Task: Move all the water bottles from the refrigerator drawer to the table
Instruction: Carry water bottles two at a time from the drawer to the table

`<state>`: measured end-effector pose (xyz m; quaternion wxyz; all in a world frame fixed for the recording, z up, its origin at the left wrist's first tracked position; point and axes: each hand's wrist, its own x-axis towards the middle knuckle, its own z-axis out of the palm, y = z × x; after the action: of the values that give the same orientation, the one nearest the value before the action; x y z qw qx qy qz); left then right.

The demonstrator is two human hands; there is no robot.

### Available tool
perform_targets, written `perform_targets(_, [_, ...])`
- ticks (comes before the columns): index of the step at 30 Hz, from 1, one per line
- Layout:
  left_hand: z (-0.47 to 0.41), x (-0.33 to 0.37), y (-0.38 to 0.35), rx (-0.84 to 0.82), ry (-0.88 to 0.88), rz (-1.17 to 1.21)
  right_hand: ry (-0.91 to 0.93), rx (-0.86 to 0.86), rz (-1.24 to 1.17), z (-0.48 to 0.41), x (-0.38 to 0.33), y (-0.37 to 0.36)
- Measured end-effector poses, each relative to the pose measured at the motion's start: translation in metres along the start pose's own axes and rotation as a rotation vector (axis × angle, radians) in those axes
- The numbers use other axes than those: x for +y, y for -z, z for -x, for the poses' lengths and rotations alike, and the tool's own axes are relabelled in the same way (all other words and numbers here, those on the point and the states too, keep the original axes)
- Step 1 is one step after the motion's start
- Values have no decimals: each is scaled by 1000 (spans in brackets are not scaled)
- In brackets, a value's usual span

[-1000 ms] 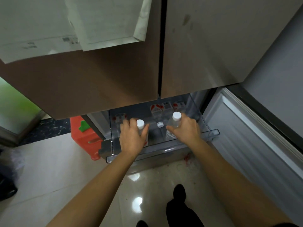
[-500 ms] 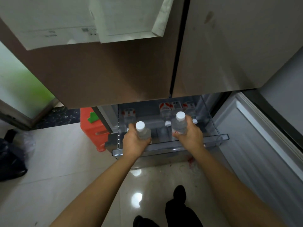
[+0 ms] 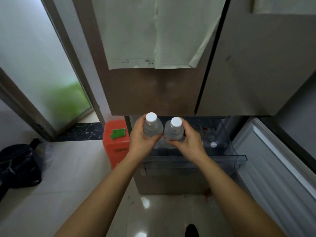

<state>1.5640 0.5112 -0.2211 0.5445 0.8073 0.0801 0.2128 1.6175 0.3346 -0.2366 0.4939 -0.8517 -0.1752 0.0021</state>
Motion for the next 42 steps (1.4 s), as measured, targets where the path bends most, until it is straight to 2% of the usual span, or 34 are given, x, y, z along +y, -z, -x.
perform_targets(6, [45,20,54,144,51,-12,115,-204,-48,7,-37,-14])
perform_targets(13, [143,33,104,462,126,-249,304,-501,-99,28,-69,-49])
perform_targets(16, [201,39,132,629,223,-275,405,-629,-120,56,-92,-85])
perform_targets(27, [467,88,294,1000,465,-446,748,-1025,-161,261,-245,-231])
perform_targets(35, [643,106,420,1140,558,-480,771,-1278,-286,440,-363,-351])
perform_targets(42, [732,87,513,1227,608,-517,836,-1432,-254,536,-426,-429])
